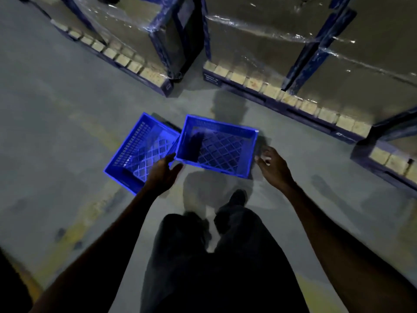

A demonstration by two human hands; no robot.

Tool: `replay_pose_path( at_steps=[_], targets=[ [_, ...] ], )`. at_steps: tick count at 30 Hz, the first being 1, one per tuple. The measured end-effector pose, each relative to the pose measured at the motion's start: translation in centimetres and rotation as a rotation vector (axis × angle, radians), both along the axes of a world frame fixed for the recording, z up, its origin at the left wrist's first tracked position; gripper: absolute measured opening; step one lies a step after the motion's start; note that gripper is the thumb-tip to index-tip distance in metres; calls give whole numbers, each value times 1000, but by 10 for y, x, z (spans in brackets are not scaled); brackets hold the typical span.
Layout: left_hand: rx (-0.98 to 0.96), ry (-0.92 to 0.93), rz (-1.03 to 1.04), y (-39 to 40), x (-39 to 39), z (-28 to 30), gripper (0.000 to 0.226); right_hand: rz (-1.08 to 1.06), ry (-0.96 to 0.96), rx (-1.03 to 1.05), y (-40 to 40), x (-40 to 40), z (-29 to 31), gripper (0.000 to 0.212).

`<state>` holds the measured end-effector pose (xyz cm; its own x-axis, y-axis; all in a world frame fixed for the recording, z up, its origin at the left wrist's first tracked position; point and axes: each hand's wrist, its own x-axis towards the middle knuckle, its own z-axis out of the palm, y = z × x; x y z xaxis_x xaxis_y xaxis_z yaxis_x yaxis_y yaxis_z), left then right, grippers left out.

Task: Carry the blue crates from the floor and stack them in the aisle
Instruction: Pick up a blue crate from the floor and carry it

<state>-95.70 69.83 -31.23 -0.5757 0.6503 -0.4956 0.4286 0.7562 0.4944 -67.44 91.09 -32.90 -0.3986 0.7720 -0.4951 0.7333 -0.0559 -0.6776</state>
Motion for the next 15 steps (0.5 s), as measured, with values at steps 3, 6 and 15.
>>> replay_pose_path(
  at_steps=[3,6,15],
  targets=[
    [-141,-24,-106,14,-42,-56,59,-82,-48,-52,16,-14,-38,50],
    [-177,-27,-139,31,-79,-115,56,-161,-126,-119,23,-21,-85,54],
    [-219,-152,-87,76,-162,-319,56,-407,-256,-190,35,-48,-253,58]
  ],
)
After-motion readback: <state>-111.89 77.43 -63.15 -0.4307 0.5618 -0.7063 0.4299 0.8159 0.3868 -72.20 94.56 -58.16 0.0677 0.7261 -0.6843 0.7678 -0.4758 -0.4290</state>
